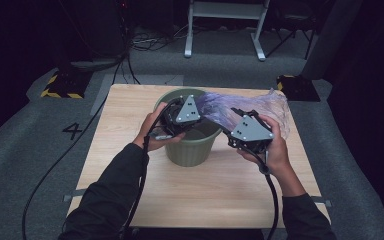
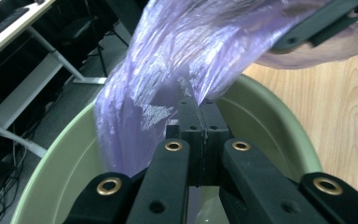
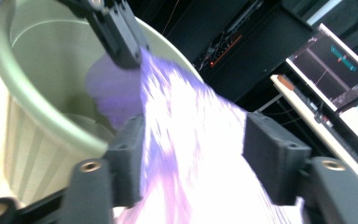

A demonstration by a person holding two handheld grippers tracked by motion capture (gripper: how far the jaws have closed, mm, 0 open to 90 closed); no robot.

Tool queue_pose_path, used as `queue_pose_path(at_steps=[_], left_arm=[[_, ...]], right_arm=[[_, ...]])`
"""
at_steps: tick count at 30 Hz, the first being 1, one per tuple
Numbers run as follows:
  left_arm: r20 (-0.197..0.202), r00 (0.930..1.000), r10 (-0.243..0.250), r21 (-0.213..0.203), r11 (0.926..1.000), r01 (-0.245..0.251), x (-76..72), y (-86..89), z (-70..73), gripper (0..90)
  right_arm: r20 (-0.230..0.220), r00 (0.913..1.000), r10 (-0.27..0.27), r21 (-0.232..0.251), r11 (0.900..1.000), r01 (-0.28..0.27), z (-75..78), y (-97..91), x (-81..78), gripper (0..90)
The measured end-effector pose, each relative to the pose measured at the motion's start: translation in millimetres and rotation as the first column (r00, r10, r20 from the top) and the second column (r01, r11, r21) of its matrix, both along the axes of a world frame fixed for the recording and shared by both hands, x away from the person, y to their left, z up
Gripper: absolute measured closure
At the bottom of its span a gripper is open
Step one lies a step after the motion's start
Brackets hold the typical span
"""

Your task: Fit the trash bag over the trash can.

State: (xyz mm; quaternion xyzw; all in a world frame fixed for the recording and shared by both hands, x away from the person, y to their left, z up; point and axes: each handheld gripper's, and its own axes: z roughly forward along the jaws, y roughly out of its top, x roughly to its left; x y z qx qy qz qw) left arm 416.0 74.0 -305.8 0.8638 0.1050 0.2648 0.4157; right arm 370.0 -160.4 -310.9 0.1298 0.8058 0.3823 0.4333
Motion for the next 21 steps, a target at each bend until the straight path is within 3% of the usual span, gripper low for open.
queue_pose_path(at_steps=[4, 9, 16, 21], left_arm=[[-0.01, 0.9999, 0.01, 0.001, 1.0, -0.01, 2.9, 4.1, -3.2, 90.0], [-0.019, 0.9998, 0.006, -0.014, 0.9999, -0.007, 3.1, 11.8, -5.9, 90.0], [-0.037, 0.9989, 0.027, -0.028, 0.9992, -0.028, 6.6, 27.9, -10.3, 90.0], [-0.05, 0.998, 0.039, -0.034, 0.9986, -0.04, 8.5, 34.4, -13.6, 90.0]], right_arm=[[-0.034, 0.9993, -0.014, 0.03, 0.9994, 0.015, -3.5, -15.6, -1.7, 30.5], [-0.072, 0.9972, -0.021, 0.033, 0.9992, 0.024, -10.1, -30.0, -3.8, 29.4], [-0.151, 0.988, -0.032, 0.044, 0.9983, 0.039, -39.0, -44.5, -1.1, 27.9], [-0.165, 0.9847, -0.057, 0.056, 0.9962, 0.067, -53.4, -47.9, 1.9, 32.9]])
